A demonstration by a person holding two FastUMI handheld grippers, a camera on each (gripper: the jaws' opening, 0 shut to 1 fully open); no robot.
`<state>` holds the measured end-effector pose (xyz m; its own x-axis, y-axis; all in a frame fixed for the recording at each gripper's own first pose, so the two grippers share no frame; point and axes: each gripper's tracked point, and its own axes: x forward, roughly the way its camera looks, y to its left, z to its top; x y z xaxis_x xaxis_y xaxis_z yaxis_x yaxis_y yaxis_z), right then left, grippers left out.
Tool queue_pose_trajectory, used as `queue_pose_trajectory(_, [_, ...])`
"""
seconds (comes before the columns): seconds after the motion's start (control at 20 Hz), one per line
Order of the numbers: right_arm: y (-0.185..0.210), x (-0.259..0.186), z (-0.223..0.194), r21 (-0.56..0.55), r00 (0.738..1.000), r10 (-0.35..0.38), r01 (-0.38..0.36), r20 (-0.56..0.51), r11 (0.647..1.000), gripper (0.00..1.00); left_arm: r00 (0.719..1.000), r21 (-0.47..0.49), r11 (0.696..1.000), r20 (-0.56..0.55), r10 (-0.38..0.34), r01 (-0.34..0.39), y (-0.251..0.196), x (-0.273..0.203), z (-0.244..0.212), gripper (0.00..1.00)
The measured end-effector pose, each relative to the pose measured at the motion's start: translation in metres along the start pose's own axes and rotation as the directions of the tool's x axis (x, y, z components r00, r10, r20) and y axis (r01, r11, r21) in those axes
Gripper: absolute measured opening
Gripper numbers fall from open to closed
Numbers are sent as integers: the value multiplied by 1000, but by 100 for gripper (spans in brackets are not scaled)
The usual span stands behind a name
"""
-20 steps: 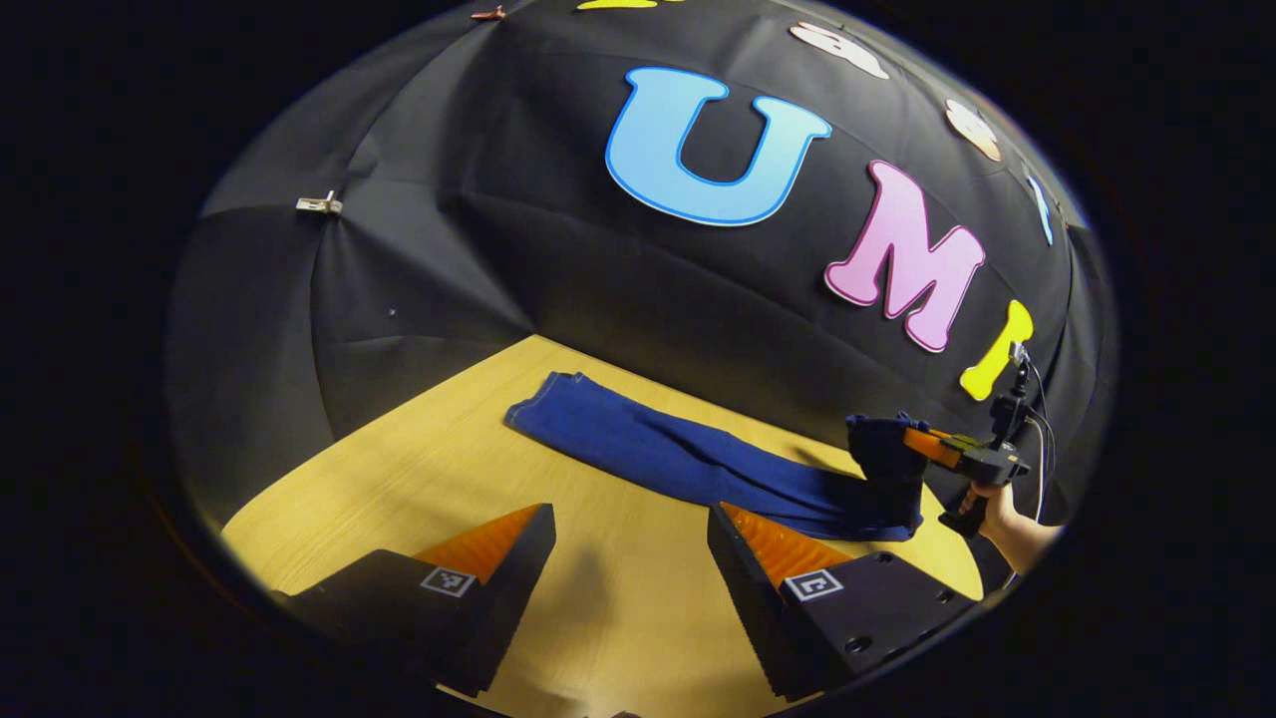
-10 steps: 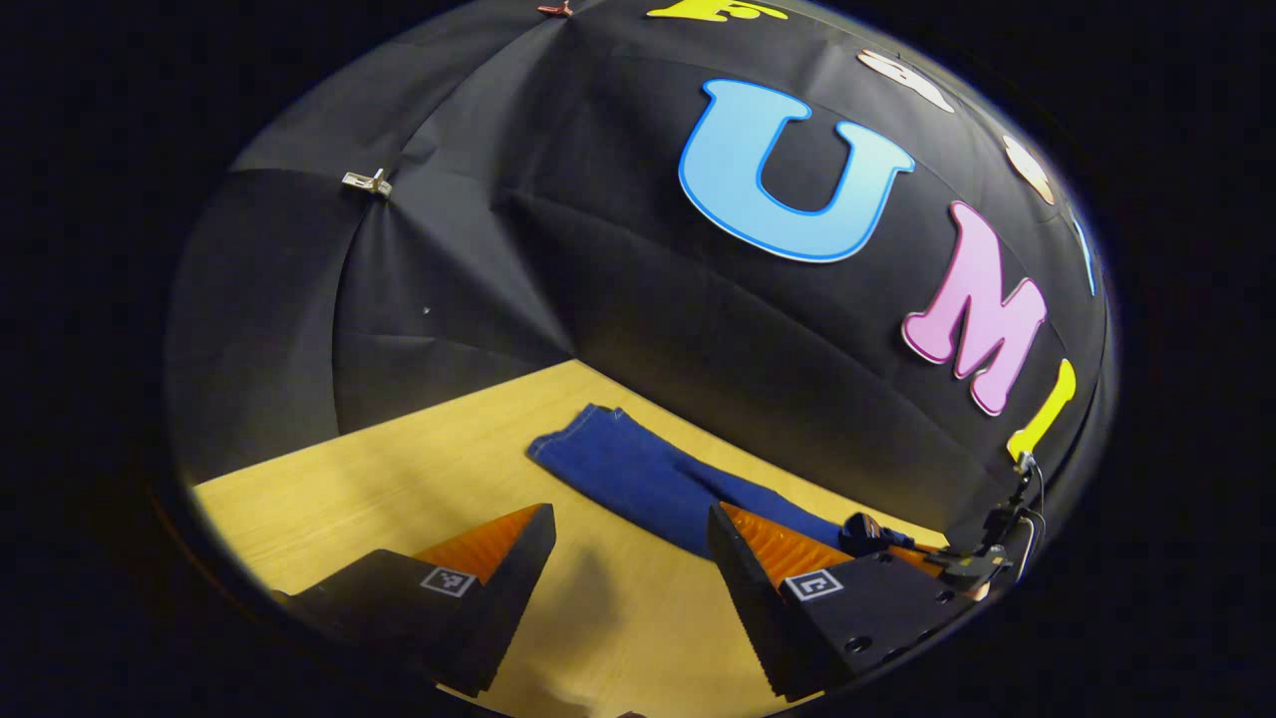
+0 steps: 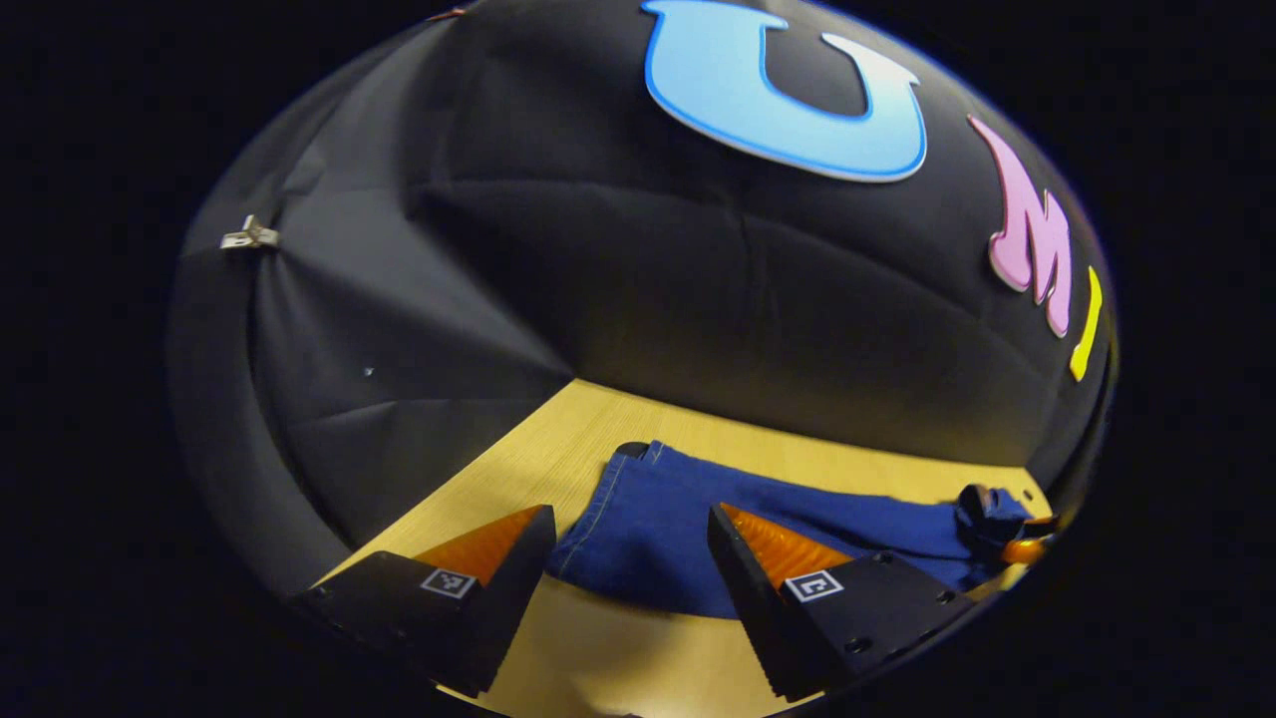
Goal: Grasp the waist and the cuffs of the jeans and fold them to make the two legs overlap; first hold the waist and fold one-third of the jeans toward the cuffs, then hold the cuffs and fold the remaining one-third in the same direction to finish folding.
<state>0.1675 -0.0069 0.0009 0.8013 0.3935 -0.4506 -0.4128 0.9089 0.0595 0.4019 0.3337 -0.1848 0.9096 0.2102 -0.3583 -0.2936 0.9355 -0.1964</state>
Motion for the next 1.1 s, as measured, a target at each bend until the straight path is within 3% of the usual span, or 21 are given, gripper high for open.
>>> queue_pose_trajectory(0.2, [-9,-23,2,9,1000,-19,19,3,1000,100,984,96,995,-175,42,-26,14,46,-38,96])
queue_pose_trajectory(0.25, [-9,-27,2,9,1000,-16,16,2,1000,96,978,131,991,-203,57,-30,18,51,-46,96])
queue_pose_trajectory(0.4, [-13,-35,-2,-25,999,-34,34,-3,999,99,972,139,990,-230,49,-17,16,49,-49,100])
queue_pose_trajectory(0.45, [-13,-36,-8,-13,999,-42,41,-14,999,95,970,129,992,-238,38,-7,13,50,-48,99])
queue_pose_trajectory(0.5, [-10,-36,-15,18,999,-43,43,-29,999,100,966,128,992,-257,19,15,12,48,-50,99])
queue_pose_trajectory(0.6, [-3,-37,-30,100,997,-43,49,-62,994,94,954,143,986,-296,-40,86,7,44,-53,99])
queue_pose_trajectory(0.65, [2,-40,-35,142,997,-40,50,-73,989,99,947,172,979,-316,-53,112,7,43,-54,99])
queue_pose_trajectory(0.7, [5,-41,-40,173,996,-33,47,-83,984,94,944,189,974,-326,-61,128,12,43,-58,98])
queue_pose_trajectory(0.85, [6,-44,-50,172,994,-33,51,-106,984,99,941,169,976,-329,-75,137,13,39,-51,77])
queue_pose_trajectory(0.9, [5,-45,-47,161,994,-34,50,-99,986,99,942,156,977,-324,-86,143,9,34,-44,77])
queue_pose_trajectory(1.05, [-5,-52,-37,137,996,-52,62,-73,989,99,945,156,976,-313,-97,152,-8,35,-52,38])
queue_pose_trajectory(1.1, [-8,-54,-34,133,996,-59,68,-68,989,99,945,149,976,-310,-106,158,-7,36,-52,36])
